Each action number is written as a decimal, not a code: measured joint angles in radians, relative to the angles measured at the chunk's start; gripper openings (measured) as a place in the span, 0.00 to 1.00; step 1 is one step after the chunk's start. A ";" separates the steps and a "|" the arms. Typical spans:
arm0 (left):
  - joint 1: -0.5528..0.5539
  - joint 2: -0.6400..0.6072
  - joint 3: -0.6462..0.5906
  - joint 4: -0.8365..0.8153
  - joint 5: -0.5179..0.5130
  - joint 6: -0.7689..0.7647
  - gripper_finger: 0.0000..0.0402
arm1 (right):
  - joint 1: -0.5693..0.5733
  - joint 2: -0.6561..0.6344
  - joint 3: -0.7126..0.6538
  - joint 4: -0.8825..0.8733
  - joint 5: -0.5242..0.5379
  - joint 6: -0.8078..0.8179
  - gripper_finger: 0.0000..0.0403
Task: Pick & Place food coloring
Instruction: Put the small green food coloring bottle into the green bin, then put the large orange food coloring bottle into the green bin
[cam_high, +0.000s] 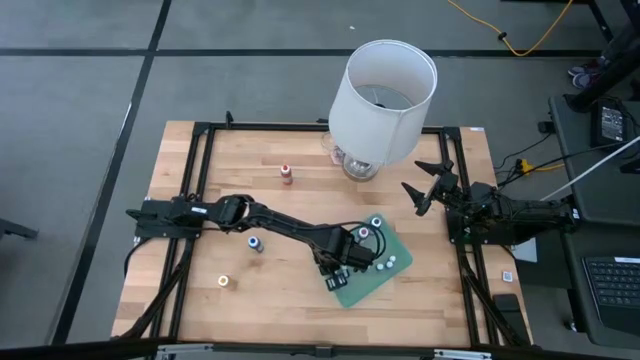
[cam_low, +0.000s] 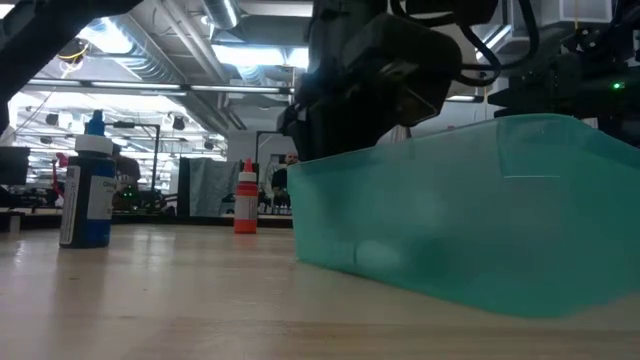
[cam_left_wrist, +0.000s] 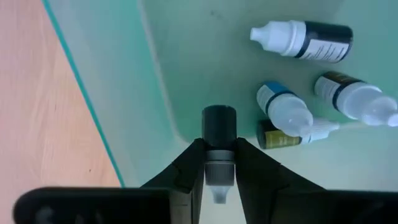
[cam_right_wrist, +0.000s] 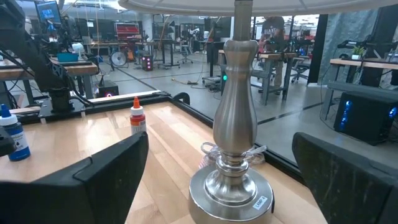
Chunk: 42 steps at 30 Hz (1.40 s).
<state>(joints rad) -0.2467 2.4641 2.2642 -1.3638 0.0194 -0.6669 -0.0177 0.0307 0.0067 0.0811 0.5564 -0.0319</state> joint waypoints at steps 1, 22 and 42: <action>0.000 0.000 0.000 -0.001 0.001 0.000 0.19 | 0.000 0.000 0.000 0.000 0.000 0.000 0.98; 0.032 -0.113 0.082 -0.096 -0.028 0.053 0.47 | 0.000 0.000 0.000 0.000 0.000 0.000 0.98; 0.168 -0.237 -0.141 -0.129 -0.177 0.275 0.60 | 0.000 0.000 0.000 0.001 0.000 0.000 0.98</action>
<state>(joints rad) -0.0783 2.2272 2.1232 -1.4932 -0.1574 -0.3916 -0.0176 0.0303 0.0065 0.0816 0.5560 -0.0319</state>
